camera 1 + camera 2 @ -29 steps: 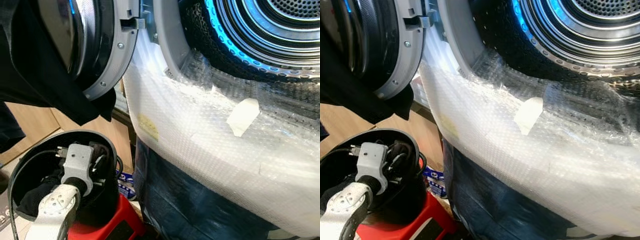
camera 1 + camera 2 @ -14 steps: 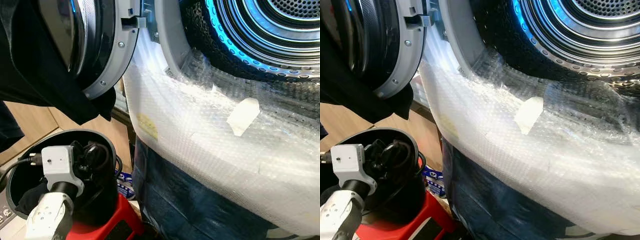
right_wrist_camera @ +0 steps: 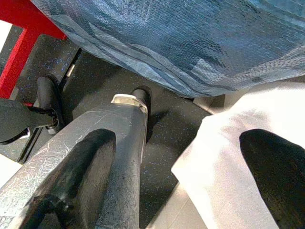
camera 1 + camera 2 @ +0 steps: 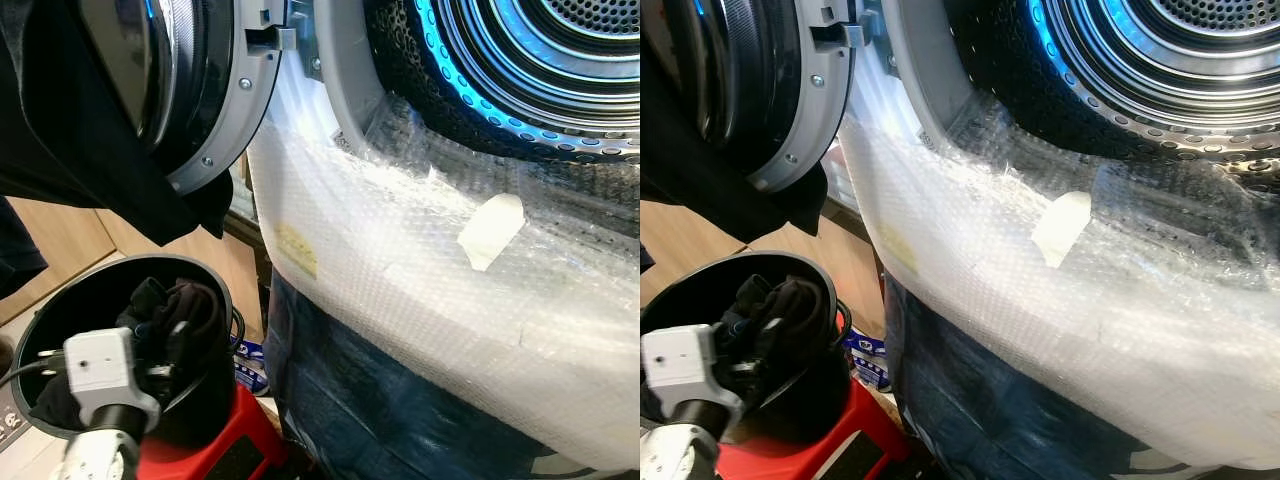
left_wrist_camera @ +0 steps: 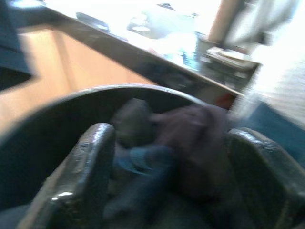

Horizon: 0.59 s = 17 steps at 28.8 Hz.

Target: Clothes washing

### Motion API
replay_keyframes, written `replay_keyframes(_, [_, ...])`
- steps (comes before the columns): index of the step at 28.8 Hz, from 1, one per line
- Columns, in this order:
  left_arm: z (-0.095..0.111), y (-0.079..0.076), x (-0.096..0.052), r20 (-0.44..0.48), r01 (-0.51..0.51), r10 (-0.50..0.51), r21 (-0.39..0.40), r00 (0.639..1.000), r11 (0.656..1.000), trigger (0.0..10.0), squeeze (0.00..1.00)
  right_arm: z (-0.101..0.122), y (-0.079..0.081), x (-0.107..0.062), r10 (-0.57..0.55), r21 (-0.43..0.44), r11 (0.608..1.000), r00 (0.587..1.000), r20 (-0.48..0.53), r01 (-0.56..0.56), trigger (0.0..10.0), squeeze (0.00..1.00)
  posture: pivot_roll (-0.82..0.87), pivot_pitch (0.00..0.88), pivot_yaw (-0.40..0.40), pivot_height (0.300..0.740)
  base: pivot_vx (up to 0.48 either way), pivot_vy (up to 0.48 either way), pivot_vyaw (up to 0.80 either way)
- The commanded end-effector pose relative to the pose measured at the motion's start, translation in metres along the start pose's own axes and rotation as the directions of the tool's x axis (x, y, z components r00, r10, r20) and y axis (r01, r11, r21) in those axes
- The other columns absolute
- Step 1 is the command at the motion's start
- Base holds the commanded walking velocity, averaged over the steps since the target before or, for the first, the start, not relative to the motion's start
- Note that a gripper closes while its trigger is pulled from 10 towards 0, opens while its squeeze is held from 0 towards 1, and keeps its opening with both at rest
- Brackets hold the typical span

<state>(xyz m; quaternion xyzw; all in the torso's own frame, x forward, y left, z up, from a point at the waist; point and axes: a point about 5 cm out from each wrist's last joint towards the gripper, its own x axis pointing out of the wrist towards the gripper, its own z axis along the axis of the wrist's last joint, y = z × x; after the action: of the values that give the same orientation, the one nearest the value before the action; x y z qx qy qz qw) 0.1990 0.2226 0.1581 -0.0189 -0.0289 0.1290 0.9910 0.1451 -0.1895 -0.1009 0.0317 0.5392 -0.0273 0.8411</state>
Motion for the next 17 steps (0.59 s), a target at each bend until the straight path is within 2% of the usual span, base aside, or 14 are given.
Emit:
replay_keyframes(1, [0.006, 0.003, -0.003, 0.030, -0.022, 0.022, 0.004, 0.999, 1.000, 10.0, 1.00, -0.007, -0.001, -0.001, -0.003, 0.001, 1.000, 1.000, -0.025, 0.003, 10.0, 0.00, 0.21, 0.151, -0.044, 0.740, 0.000, 0.000, 0.00])
replay_keyframes(4, [0.000, -0.002, -0.009, 0.005, 0.022, -0.022, 0.044, 1.000, 0.999, 10.0, 1.00, -0.006, 0.000, 0.000, -0.003, 0.002, 1.000, 1.000, -0.023, 0.003, 10.0, 0.00, 0.21, 0.145, -0.040, 0.740, 0.000, 0.000, 0.00])
replay_keyframes(6, [-0.002, -0.002, -0.010, -0.004, 0.016, -0.016, 0.045, 1.000, 0.999, 10.0, 1.00, -0.006, 0.000, 0.000, -0.003, 0.002, 1.000, 1.000, -0.021, 0.003, 10.0, 0.00, 0.21, 0.147, -0.040, 0.740, 0.000, 0.000, 0.00])
replay_keyframes(9, [-0.006, 0.002, -0.008, -0.034, -0.017, 0.019, 0.059, 0.999, 0.998, 10.0, 1.00, -0.006, 0.000, 0.000, -0.003, 0.002, 1.000, 1.000, -0.021, 0.003, 10.0, 0.00, 0.21, 0.149, -0.040, 0.740, 0.000, 0.000, 0.00])
replay_keyframes(12, [-0.013, -0.001, -0.005, -0.067, 0.030, -0.025, 0.064, 0.997, 0.998, 10.0, 1.00, -0.007, 0.001, 0.000, -0.001, -0.002, 1.000, 1.000, -0.025, 0.001, 10.0, 0.00, 0.21, 0.148, -0.038, 0.740, 0.000, 0.000, 0.00])
replay_keyframes(17, [-0.016, 0.003, -0.007, -0.074, -0.024, 0.029, 0.065, 0.997, 0.998, 10.0, 1.00, -0.008, 0.002, 0.000, 0.000, 0.005, 1.000, 1.000, -0.025, 0.000, 10.0, 0.00, 0.20, 0.144, -0.032, 0.740, 0.000, 0.000, 0.00])
